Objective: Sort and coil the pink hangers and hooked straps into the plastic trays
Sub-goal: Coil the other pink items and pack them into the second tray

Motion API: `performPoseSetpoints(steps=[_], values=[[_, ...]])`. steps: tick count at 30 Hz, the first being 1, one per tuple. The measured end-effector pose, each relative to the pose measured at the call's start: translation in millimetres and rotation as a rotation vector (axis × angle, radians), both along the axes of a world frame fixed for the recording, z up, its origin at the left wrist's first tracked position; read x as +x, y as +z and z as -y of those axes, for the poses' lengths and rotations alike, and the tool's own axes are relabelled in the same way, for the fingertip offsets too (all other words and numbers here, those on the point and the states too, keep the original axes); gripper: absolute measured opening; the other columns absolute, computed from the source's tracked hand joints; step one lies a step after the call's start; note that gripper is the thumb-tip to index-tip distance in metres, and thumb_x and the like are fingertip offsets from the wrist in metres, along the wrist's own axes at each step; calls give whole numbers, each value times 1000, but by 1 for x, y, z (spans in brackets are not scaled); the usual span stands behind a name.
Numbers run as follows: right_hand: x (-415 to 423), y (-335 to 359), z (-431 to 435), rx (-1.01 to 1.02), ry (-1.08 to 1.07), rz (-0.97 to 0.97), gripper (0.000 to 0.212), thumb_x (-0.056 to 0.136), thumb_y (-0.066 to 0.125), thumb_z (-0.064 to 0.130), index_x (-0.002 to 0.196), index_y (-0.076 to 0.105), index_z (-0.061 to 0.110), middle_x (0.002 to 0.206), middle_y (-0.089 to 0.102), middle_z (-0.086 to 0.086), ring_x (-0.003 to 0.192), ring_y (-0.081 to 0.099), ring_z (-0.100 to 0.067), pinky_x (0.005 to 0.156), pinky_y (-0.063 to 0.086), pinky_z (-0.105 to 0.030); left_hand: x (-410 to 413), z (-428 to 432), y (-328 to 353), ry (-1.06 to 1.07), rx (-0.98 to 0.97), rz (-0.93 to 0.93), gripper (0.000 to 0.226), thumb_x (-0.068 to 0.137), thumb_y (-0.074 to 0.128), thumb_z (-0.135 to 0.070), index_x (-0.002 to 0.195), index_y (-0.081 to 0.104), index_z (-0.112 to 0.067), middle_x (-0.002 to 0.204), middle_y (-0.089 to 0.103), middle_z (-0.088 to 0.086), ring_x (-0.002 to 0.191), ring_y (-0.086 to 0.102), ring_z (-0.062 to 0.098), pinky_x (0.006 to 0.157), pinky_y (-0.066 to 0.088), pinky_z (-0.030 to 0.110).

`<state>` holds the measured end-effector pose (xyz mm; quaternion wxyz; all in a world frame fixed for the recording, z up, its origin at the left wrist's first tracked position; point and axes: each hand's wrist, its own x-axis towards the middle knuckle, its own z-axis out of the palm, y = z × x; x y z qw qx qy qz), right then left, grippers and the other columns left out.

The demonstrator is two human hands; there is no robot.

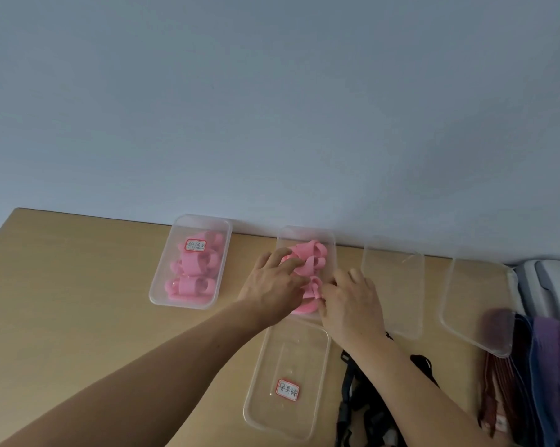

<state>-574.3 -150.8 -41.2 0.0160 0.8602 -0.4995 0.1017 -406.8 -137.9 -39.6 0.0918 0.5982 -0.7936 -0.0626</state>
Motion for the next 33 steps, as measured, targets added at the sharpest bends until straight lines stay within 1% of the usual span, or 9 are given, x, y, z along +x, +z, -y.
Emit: performPoseSetpoints(steps=[4,7,12,15,19,22,24,29,33], values=[[-4,-1,-8,2,-1,62,21,77,75,25,97,74,21,87,64,4,80,55,-24,63,46,-36,5,-2,-6,20,60,-18,25,80,74,-28,105,77,-26,124,67,5,121,57,33,97,46,47],[-4,-2,-16,18,30,24,31,75,77,23,105,75,17,96,70,7,83,60,-23,64,49,-36,7,-4,-9,-2,71,-22,29,87,64,-31,114,73,-24,133,62,6,127,52,35,101,42,48],[0,5,-20,58,10,-22,30,82,71,26,111,74,16,100,71,8,87,61,-22,67,49,-36,13,-7,-6,-51,229,105,72,89,6,-54,141,49,-29,158,33,0,147,20,27,113,23,47],[4,16,-27,90,-34,22,27,88,64,26,113,72,17,107,70,7,92,58,-22,72,48,-37,18,-11,-3,-56,162,65,47,99,33,-40,144,44,-29,159,31,-1,147,19,27,114,22,47],[8,25,-53,122,-109,152,23,86,69,22,108,72,15,113,68,3,95,60,-25,76,51,-39,24,-31,11,19,92,-94,41,98,46,-30,139,52,-26,151,42,-3,141,31,26,110,29,42],[12,19,-82,224,-150,197,19,90,64,21,106,71,14,108,67,-1,100,60,-26,86,48,-38,30,-57,16,25,30,-251,30,91,59,-18,120,68,-16,118,65,4,114,55,30,91,48,43],[15,13,-103,261,-229,266,16,87,68,18,101,71,11,100,67,-4,96,61,-27,84,50,-39,35,-74,13,11,41,-301,22,89,60,-14,107,73,-13,101,67,5,99,59,29,80,50,41],[26,-2,-132,404,-430,201,35,91,60,38,119,63,17,116,60,0,107,53,-22,89,43,-32,45,-98,-7,-17,272,-245,32,97,49,-25,125,63,-22,123,59,-3,117,48,18,95,38,27],[34,-14,-142,484,-598,88,52,87,53,56,122,56,18,122,55,-1,111,49,-21,85,42,-32,49,-108,-17,-29,354,-231,35,97,47,-28,130,58,-25,131,54,-4,123,44,17,98,38,27]])
